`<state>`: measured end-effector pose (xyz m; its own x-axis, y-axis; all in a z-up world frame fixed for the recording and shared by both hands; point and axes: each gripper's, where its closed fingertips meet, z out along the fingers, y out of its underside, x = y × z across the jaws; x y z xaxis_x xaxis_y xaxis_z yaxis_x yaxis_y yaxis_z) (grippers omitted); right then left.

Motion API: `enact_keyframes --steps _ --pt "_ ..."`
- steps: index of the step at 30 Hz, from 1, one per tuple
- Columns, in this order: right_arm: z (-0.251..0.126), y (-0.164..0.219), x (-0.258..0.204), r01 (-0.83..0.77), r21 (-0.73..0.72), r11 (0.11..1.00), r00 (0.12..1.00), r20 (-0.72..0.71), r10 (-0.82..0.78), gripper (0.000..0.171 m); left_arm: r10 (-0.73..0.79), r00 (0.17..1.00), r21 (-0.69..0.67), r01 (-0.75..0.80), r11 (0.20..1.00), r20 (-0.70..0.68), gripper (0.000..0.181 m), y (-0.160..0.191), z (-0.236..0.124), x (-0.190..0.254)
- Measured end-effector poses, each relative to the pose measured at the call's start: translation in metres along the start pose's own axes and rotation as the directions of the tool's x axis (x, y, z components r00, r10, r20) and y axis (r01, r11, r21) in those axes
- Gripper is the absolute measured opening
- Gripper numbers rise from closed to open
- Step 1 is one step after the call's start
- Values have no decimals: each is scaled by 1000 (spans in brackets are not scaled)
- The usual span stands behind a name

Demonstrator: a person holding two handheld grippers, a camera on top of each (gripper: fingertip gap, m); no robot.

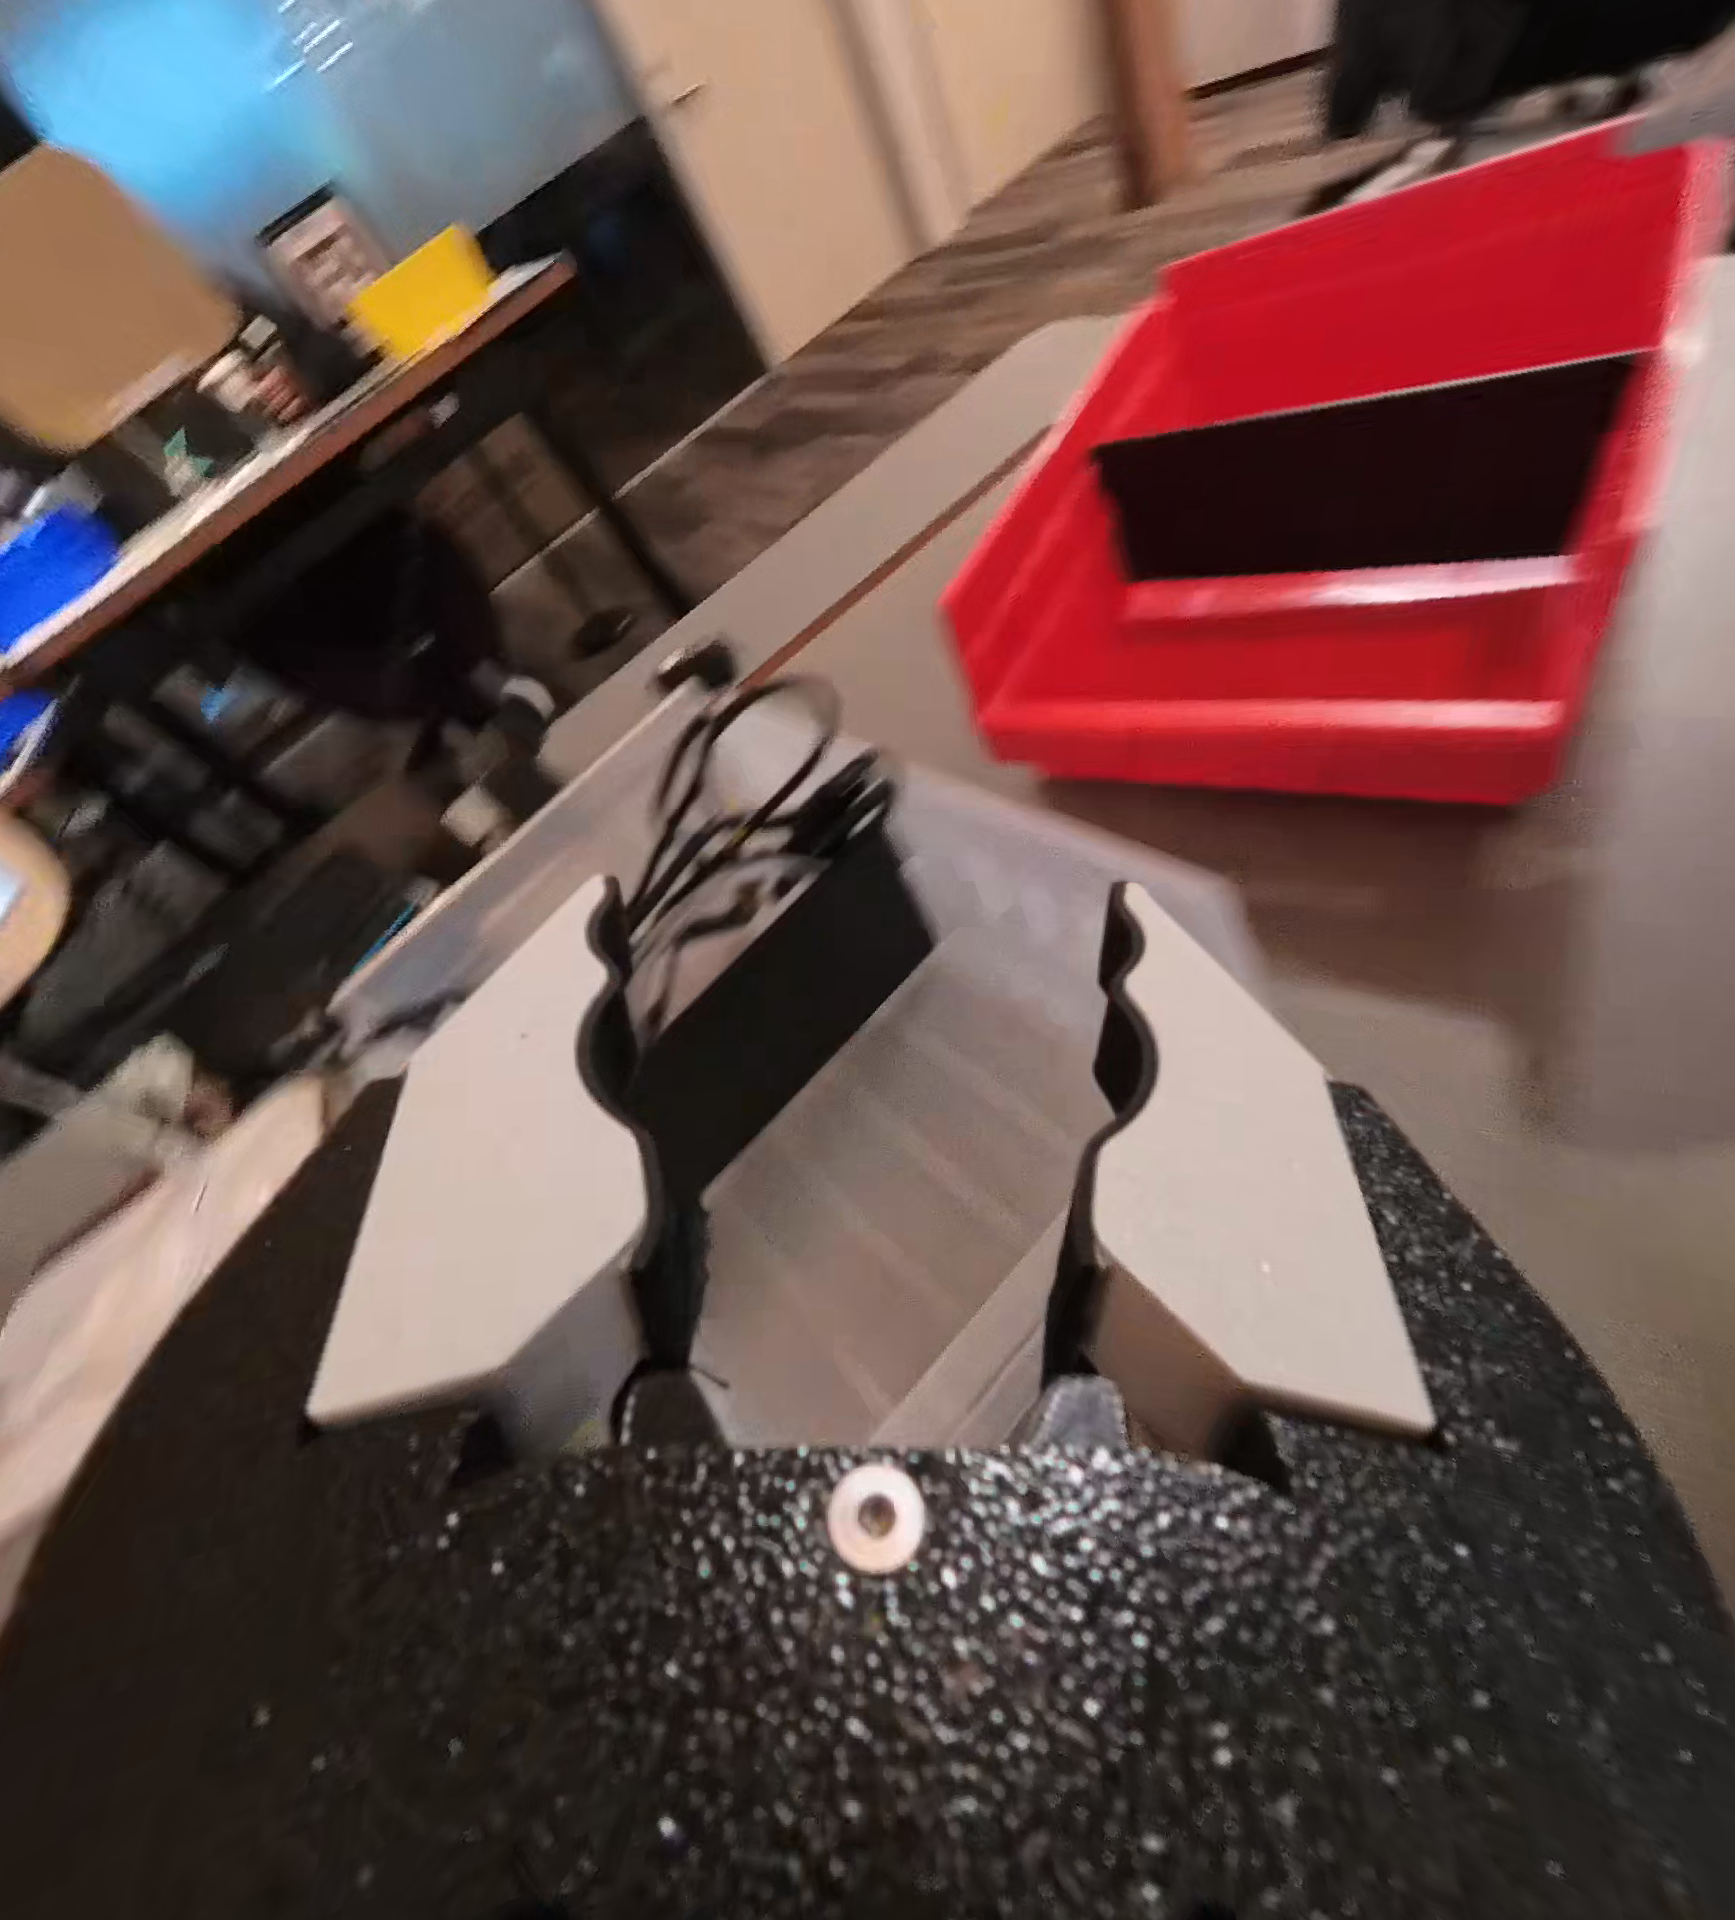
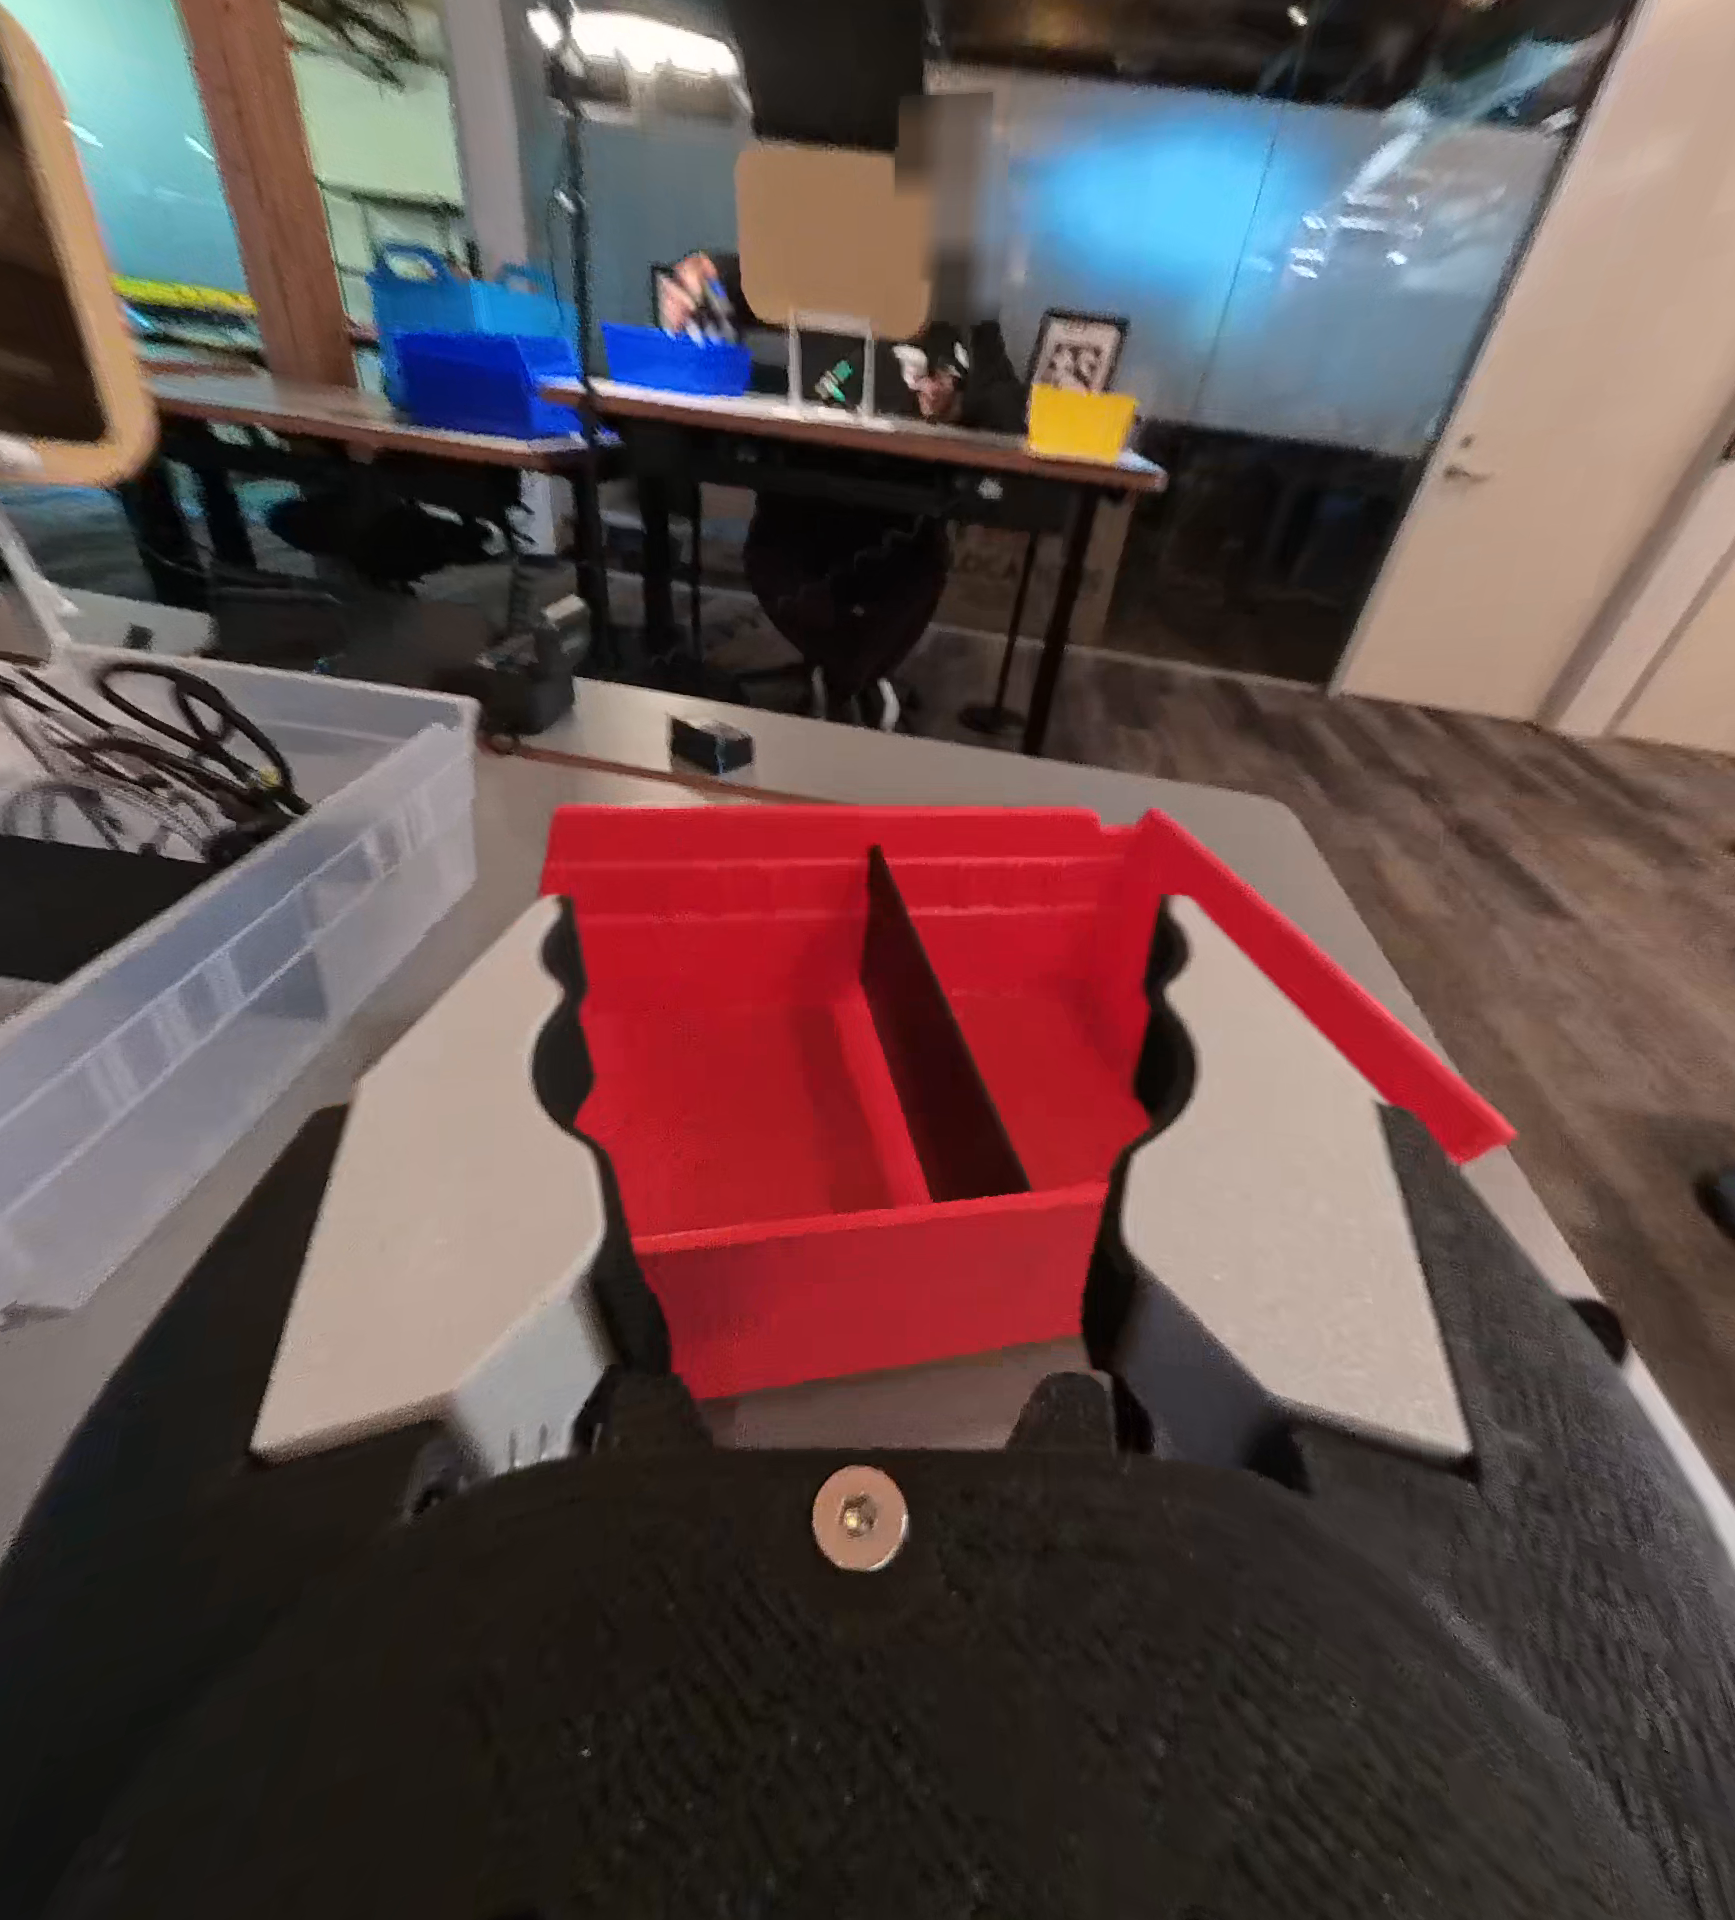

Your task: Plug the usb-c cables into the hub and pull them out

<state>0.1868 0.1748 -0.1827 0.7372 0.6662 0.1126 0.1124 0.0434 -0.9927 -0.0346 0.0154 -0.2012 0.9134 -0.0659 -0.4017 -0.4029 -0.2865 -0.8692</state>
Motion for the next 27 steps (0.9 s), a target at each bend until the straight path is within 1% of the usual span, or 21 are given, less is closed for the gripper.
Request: enact_keyframes --steps 1,3,6,9,11,13,14,15,16,19,20,22,23,24,25,27 --pt "4 5 -2 18 -34 999 999 -42 -19 120 -53 997 -21 54 998 52 91 17 -10 -21" --pt "8 16 -8 42 -96 995 992 -111 -53 132 -135 981 -67 146 987 139 95 51 -27 -55" --pt "8 33 -30 8 -128 992 991 -130 -25 134 -228 956 -103 249 963 183 96 89 -41 -78" --pt "7 51 -38 14 -164 986 980 -194 -46 132 -270 946 -123 293 948 178 96 111 -38 -84" --pt "8 60 -38 38 -203 978 971 -224 -84 126 -268 947 -153 295 943 177 94 123 -30 -85" --pt "7 69 -33 40 -250 968 962 -251 -105 117 -243 947 -196 284 939 208 91 137 -25 -91" --pt "4 73 -28 39 -267 963 956 -269 -114 113 -225 947 -231 278 932 231 98 144 -25 -96" --pt "0 75 -23 36 -277 960 951 -286 -118 106 -223 945 -256 282 924 239 100 150 -26 -99" --pt "-5 75 -18 29 -277 961 949 -293 -113 99 -227 943 -264 290 920 245 98 154 -27 -102" --pt "-27 73 9 6 -265 964 924 -366 -106 79 -251 930 -267 322 908 267 82 166 -34 -118" --pt "-35 73 20 -7 -268 963 916 -388 -101 77 -270 926 -260 337 905 262 75 169 -35 -122" --pt "-50 80 43 -39 -320 946 890 -442 -113 74 -300 920 -249 361 899 251 63 173 -34 -128" --pt "-54 85 51 -69 -347 936 884 -455 -104 75 -300 919 -251 363 898 257 59 176 -34 -131" --pt "-54 88 50 -112 -350 930 898 -437 -57 83 -289 921 -256 355 899 262 54 177 -34 -134" --pt "-49 87 41 -169 -331 928 920 -391 29 93 -276 924 -263 345 901 265 50 178 -33 -137" --pt "-33 77 9 -282 -266 922 941 -262 212 121 -273 926 -275 342 898 260 51 181 -30 -137"
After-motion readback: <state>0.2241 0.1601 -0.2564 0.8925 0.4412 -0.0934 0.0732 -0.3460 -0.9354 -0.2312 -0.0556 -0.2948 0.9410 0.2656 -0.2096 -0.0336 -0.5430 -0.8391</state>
